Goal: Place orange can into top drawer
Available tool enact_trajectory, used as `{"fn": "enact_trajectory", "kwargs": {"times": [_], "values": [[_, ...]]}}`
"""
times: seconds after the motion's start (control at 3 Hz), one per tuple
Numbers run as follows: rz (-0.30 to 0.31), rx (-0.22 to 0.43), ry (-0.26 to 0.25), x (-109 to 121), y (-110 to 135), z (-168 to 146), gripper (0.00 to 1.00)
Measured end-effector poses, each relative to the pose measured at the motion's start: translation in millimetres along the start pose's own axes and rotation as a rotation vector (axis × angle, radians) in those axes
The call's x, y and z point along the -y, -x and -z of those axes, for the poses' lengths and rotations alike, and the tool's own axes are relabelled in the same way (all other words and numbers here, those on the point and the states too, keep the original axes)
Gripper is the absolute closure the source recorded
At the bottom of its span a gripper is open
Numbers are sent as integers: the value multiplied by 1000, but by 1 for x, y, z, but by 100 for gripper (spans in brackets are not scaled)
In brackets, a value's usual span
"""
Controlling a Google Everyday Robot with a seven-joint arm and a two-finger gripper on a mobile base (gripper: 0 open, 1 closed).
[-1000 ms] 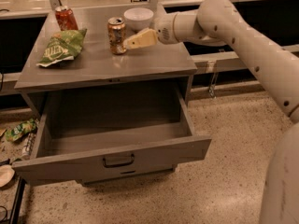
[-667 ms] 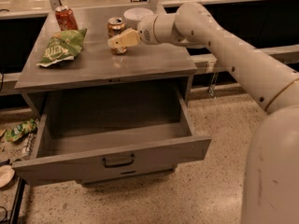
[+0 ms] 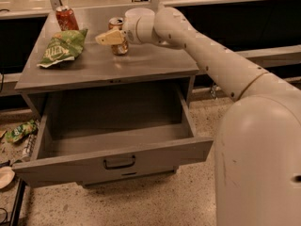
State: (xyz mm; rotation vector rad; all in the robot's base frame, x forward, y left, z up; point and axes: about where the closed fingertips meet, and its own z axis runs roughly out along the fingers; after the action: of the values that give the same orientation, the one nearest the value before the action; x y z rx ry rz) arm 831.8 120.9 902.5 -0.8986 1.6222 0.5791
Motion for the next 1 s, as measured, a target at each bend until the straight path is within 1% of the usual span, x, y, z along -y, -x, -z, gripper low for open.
{"fn": "enact_trajectory", "kwargs": {"times": [0.33, 0.67, 1.0], "values": [[-19, 18, -14, 4, -2, -14, 40], [-59, 59, -57, 12, 4, 5, 63], [-95, 99, -27, 3, 14, 63, 95]]}}
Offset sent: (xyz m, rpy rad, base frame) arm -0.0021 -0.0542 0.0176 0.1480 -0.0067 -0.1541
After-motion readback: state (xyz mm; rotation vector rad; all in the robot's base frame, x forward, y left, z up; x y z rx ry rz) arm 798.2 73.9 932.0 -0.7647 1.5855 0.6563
